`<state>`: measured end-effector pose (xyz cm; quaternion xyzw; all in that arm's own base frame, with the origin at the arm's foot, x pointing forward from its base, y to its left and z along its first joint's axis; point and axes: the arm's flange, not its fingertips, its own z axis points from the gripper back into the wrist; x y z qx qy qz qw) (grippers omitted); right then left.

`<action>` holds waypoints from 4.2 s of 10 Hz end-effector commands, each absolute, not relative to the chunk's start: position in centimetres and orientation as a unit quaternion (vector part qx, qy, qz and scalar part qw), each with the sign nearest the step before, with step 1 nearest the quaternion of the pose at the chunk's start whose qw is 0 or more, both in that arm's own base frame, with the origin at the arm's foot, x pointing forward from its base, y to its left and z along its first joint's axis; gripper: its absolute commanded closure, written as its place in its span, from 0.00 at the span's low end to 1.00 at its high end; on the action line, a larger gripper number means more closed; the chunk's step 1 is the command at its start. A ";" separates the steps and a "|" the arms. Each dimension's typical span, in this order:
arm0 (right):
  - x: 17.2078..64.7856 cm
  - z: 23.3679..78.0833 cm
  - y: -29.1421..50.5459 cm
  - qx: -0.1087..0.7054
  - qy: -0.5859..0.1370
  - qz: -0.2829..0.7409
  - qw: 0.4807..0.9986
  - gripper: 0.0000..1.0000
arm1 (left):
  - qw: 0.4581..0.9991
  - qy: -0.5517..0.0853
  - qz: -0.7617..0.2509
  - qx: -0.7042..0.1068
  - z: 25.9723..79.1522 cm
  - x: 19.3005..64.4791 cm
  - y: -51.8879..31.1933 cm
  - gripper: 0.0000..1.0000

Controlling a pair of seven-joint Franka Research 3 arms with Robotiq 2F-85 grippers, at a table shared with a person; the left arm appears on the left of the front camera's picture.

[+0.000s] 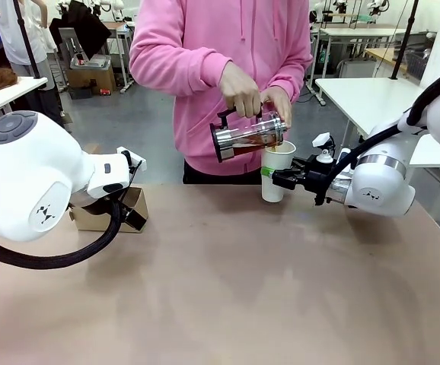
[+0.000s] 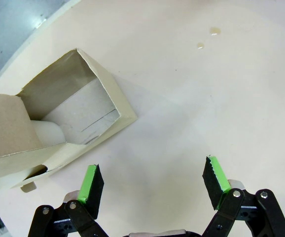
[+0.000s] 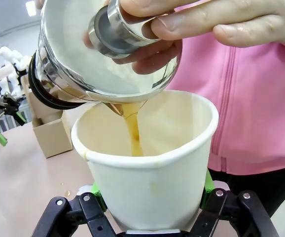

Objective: Pour a drink into a cup and package it in a carrier.
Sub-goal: When a person places the Paper Cup Lid on the 600 ml Paper Cup , lift the 600 ml Paper Cup.

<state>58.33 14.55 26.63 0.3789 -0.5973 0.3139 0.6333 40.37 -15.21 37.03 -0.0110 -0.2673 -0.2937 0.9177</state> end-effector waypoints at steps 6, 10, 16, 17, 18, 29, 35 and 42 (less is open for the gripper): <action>58.1 27.0 14.7 0.378 -0.598 0.314 0.633 0.20 | 0.918 -0.268 -0.294 -0.012 37.1 40.3 -15.2 0.00; 58.1 27.0 14.7 0.378 -0.598 0.314 0.633 0.20 | 0.918 -0.268 -0.294 -0.012 37.1 40.3 -15.2 0.00; 58.1 27.0 14.7 0.378 -0.598 0.314 0.633 0.20 | 0.918 -0.268 -0.294 -0.012 37.1 40.3 -15.2 0.00; 58.1 27.0 14.7 0.378 -0.598 0.314 0.633 0.20 | 0.918 -0.268 -0.294 -0.012 37.1 40.3 -15.2 0.00; 58.1 27.0 14.7 0.378 -0.598 0.314 0.633 0.20 | 0.918 -0.268 -0.294 -0.012 37.1 40.3 -15.2 0.00; 58.1 27.0 14.7 0.378 -0.598 0.314 0.633 0.20 | 0.918 -0.268 -0.294 -0.012 37.1 40.3 -15.2 0.00; 58.1 27.0 14.7 0.378 -0.598 0.314 0.633 0.20 | 0.918 -0.268 -0.294 -0.012 37.1 40.3 -15.2 0.00; 58.1 27.0 14.7 0.378 -0.598 0.314 0.633 0.20 | 0.918 -0.268 -0.294 -0.012 37.1 40.3 -15.2 0.00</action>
